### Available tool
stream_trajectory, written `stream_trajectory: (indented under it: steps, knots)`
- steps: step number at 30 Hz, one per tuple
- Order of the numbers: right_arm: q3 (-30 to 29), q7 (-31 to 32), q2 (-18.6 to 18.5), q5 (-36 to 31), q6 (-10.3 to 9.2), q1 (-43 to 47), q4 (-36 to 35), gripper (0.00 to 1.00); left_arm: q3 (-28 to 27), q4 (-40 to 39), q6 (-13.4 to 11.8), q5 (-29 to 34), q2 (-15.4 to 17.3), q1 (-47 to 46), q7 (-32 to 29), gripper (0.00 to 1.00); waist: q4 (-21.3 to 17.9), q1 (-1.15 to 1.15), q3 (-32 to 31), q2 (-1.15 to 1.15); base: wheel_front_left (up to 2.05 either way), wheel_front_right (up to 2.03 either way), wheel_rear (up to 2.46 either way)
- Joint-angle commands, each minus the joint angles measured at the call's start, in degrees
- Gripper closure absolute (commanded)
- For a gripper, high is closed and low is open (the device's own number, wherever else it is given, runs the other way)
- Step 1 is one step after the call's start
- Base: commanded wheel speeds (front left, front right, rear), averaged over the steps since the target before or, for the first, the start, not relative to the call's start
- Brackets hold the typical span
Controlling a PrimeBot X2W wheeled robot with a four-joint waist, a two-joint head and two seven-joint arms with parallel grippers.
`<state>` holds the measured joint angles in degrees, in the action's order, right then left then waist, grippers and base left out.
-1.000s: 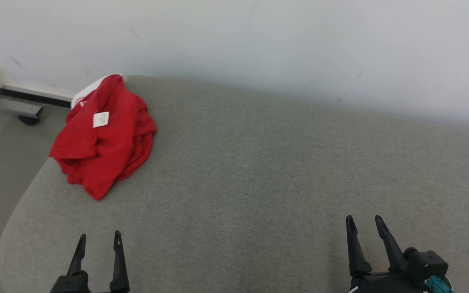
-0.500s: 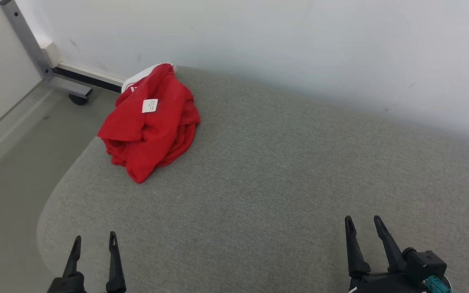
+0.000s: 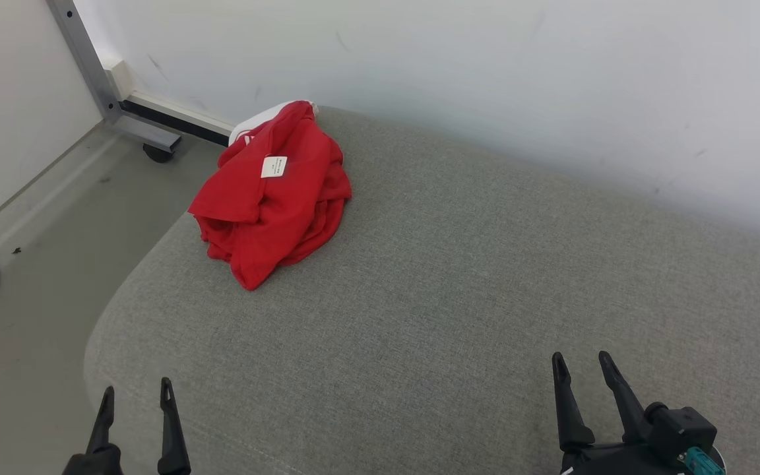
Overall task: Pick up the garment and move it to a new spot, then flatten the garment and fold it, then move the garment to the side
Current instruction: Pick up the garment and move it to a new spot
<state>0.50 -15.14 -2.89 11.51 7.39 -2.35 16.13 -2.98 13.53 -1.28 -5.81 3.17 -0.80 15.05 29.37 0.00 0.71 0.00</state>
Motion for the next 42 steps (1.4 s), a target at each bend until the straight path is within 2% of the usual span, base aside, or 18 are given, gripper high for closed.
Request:
stream_trajectory:
  steps: [1,9,14,20,28,30,36,42]
  knots:
    - [0.11,-0.02,0.03,0.28,0.19,-0.25,0.06,0.0,-0.41,-0.33,-0.37,-0.37,0.01,0.49,0.2,0.0,-0.01,0.0,0.02,0.0,0.0,0.0,0.0]
    - [1.03,-0.02,0.03,-0.87,0.19,-1.5,0.14,0.0,-1.5,-0.02,-0.65,-2.19,-0.11,-2.93,0.2,0.0,-2.3,0.0,1.58,0.0,0.0,0.0,0.0]
    - [1.62,-0.03,0.02,-2.96,0.19,-3.76,-0.36,0.0,-3.7,1.03,0.22,-3.44,1.48,-9.29,0.2,0.0,-5.51,0.0,4.54,0.0,0.0,0.0,0.0]
    - [2.85,-0.02,-0.93,-3.7,0.19,-7.16,-1.33,0.0,-6.28,2.63,1.33,-4.5,5.27,-19.59,0.2,0.0,-11.61,0.0,11.07,0.0,0.0,0.0,0.0]
    - [2.92,-0.03,-2.06,-4.06,0.19,-10.53,-3.89,0.0,-9.93,7.01,1.43,-6.65,10.54,-30.69,0.06,0.0,-18.93,0.0,18.41,0.0,0.0,0.0,0.0]
    - [2.72,-0.02,-2.35,-4.03,0.19,-10.63,-4.29,0.0,-10.17,7.81,1.67,-6.89,11.2,-31.97,-0.18,0.0,-19.6,0.0,19.06,0.0,0.0,0.0,0.0]
    - [1.7,-0.03,-3.31,-4.22,0.19,-11.06,-6.72,0.0,-11.56,14.37,3.1,-8.24,16.4,-38.56,-2.05,0.0,-23.04,0.0,21.98,0.0,0.0,0.0,0.0]
    - [1.01,-0.03,-3.78,-4.31,0.19,-11.01,-8.78,0.0,-11.36,21.19,3.69,-8.2,20.25,-42.98,-4.72,0.0,-24.49,0.0,23.99,0.0,0.0,0.0,0.0]
